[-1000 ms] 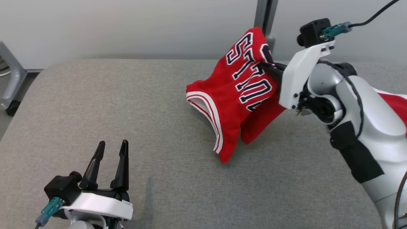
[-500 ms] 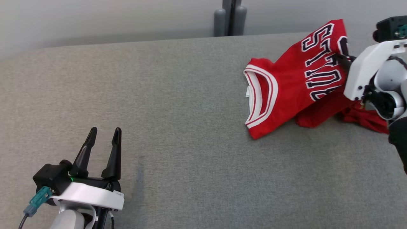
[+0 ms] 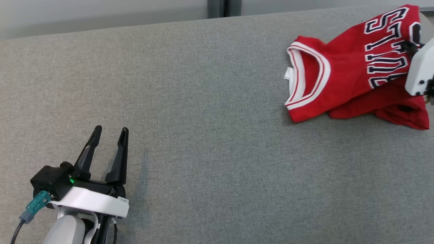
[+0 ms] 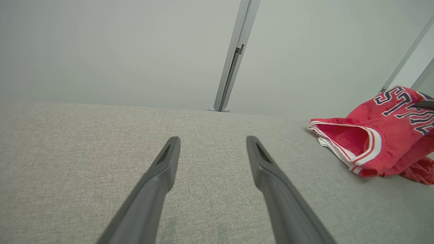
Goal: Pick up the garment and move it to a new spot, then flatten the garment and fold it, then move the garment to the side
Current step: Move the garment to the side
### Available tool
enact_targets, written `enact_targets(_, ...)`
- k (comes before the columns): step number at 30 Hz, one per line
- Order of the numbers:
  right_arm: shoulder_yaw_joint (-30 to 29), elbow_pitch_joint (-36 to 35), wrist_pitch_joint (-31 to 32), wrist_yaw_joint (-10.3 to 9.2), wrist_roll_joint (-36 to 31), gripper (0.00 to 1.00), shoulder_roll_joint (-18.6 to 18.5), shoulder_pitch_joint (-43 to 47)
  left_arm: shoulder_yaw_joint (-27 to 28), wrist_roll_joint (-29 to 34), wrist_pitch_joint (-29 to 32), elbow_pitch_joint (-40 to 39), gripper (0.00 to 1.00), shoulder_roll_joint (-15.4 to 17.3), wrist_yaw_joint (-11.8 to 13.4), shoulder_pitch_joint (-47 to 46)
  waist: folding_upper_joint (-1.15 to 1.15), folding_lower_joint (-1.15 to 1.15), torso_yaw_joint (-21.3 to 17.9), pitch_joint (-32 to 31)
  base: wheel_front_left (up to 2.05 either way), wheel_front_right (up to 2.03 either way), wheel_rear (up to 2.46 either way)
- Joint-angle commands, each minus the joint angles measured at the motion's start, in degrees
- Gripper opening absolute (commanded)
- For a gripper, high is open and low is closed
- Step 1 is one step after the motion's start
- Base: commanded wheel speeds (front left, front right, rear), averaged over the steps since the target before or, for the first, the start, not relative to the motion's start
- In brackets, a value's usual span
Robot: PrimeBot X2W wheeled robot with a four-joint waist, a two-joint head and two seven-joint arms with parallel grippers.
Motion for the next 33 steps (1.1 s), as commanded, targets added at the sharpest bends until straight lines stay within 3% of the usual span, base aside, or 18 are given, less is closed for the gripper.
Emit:
enact_targets(1,-0.7,0.7,-0.4,-0.01,-2.5,0.00,-1.2,-1.1,-0.1,-0.3,-0.1,-0.4,1.00,0.6,-0.1,-1.2,0.00,0.00,0.0,0.7,0.00,0.00,0.00)
enact_targets(12,-4.9,4.6,1.6,-0.01,-17.8,0.00,-2.0,-1.4,-1.3,-1.0,-0.1,-0.9,1.00,1.5,-0.1,-2.5,0.00,0.00,1.1,3.3,0.00,0.00,0.00)
enact_targets(17,-10.5,6.1,1.4,-0.02,-26.7,0.00,-1.8,-0.7,-1.5,-1.2,-0.1,-1.2,1.00,1.8,-0.1,-3.1,0.00,0.00,2.1,4.8,0.00,0.00,0.00)
enact_targets(18,-12.2,6.0,1.5,-0.02,-28.7,0.09,-2.0,-0.6,-1.5,-1.3,-0.1,-1.2,1.00,1.8,-0.1,-3.2,0.00,0.00,2.3,5.1,0.00,0.00,0.00)
enact_targets(19,-14.0,5.6,1.4,-0.02,-31.1,0.38,-1.7,-0.4,-1.4,-1.4,-0.1,-1.3,1.00,1.9,-0.1,-3.4,0.00,0.00,2.4,5.3,0.00,0.00,0.00)
enact_targets(20,-15.8,4.9,1.0,-0.02,-33.3,0.87,-1.1,0.0,-1.4,-1.4,-0.1,-1.3,1.00,1.9,-0.1,-3.5,0.00,0.00,2.6,5.4,0.00,0.00,0.00)
enact_targets(21,-15.8,4.9,1.0,-0.02,-33.3,0.87,-1.1,0.0,-1.4,-1.4,-0.1,-1.3,1.00,1.9,-0.1,-3.5,0.00,0.00,2.6,5.4,0.00,0.00,0.00)
enact_targets(22,-17.6,4.2,0.5,-0.02,-35.2,1.00,-0.5,0.3,-1.3,-1.4,-0.1,-1.2,1.00,1.9,-0.1,-3.5,0.00,0.00,2.7,5.5,0.00,0.00,0.00)
enact_targets(28,-25.7,0.3,-1.4,-0.02,-44.2,1.00,3.9,3.3,-1.2,-1.6,-0.1,-0.6,1.00,1.4,-0.1,-3.5,0.00,0.00,3.0,4.4,0.00,0.00,0.00)
enact_targets(33,-29.3,-2.9,-5.8,-0.01,-47.7,1.00,7.2,5.2,-0.1,-1.0,-0.1,-0.4,1.00,0.9,-0.1,-2.5,0.00,0.00,2.8,1.6,0.00,0.00,0.00)
